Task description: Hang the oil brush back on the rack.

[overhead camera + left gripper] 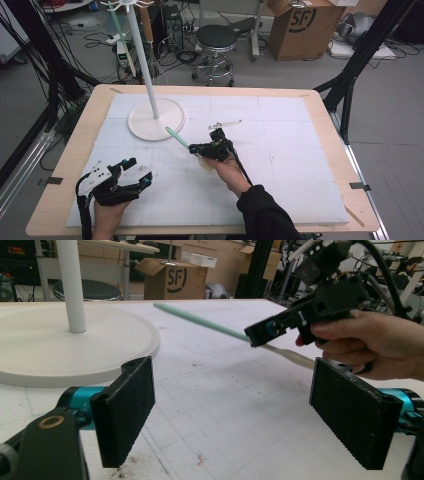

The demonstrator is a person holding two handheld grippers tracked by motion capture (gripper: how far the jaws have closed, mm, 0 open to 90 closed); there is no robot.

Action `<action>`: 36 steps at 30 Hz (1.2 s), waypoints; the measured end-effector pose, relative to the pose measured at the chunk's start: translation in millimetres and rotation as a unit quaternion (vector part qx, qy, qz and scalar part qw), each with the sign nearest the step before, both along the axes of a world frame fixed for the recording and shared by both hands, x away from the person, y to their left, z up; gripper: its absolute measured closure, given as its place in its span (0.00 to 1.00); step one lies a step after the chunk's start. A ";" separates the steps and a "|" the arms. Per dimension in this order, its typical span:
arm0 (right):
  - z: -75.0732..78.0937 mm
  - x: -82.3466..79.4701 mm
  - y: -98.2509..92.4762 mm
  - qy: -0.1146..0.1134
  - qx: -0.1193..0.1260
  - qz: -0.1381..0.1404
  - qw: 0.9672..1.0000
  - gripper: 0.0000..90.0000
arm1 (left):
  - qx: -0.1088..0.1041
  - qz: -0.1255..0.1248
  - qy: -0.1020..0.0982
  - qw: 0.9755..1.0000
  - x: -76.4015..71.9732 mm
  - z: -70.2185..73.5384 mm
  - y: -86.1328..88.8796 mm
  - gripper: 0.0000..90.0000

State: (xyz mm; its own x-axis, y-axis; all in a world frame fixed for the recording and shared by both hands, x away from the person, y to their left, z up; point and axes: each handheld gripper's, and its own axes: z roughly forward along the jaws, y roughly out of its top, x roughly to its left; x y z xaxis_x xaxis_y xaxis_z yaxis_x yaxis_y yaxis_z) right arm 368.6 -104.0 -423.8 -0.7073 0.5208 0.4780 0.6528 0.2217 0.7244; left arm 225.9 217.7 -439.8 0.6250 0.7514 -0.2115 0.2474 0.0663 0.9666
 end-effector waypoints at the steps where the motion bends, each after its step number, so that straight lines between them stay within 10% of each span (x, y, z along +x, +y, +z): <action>1: 3.2 -0.1 -0.9 -0.004 0.009 -0.003 1.000 0.93 | 0.000 0.000 0.000 1.000 0.0 0.0 0.1 0.21; 15: 31.8 7.8 -9.5 -0.014 0.115 -0.032 0.993 0.93 | 0.003 -0.002 0.000 1.000 0.3 -0.1 0.5 0.21; 23: 68.1 7.2 0.8 -0.069 0.168 -0.022 0.983 0.93 | 0.001 0.000 0.000 1.000 0.2 -0.1 0.8 0.21; 36: 110.8 14.1 15.0 -0.109 0.204 -0.014 0.973 0.93 | -0.002 0.000 -0.001 1.000 -0.2 0.1 1.6 0.21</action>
